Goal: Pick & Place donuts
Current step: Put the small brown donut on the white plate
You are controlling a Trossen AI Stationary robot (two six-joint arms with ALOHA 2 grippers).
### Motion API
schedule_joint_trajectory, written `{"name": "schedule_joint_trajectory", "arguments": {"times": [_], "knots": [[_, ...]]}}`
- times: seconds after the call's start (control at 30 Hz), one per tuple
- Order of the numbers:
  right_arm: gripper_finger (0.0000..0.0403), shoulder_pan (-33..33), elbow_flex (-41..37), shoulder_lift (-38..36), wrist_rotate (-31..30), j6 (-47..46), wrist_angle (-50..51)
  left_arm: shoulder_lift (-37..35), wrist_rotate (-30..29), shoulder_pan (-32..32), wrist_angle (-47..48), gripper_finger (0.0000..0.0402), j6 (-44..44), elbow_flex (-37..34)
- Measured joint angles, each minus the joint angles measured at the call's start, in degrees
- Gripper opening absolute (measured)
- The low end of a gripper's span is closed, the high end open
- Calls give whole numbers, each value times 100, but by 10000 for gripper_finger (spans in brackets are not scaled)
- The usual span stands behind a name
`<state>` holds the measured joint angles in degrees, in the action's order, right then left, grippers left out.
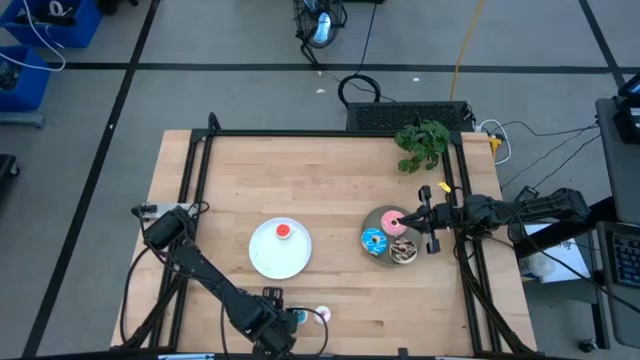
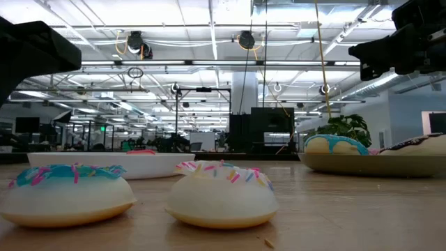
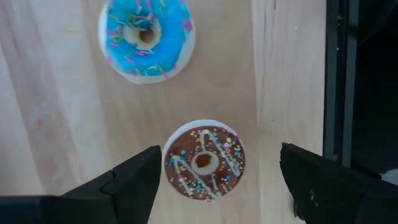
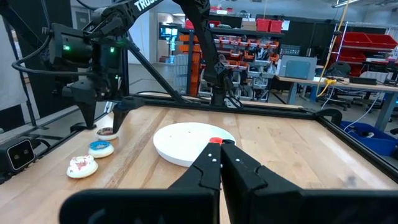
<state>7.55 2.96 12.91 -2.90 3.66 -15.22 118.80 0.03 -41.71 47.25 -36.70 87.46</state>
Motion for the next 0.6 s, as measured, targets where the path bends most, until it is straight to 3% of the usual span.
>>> {"name": "schedule_joint_trajectory", "arguments": {"times": [0.6], "knots": [[0, 0, 0, 2, 0, -1, 8, 192, -11, -9, -64, 326, 357, -139]]}}
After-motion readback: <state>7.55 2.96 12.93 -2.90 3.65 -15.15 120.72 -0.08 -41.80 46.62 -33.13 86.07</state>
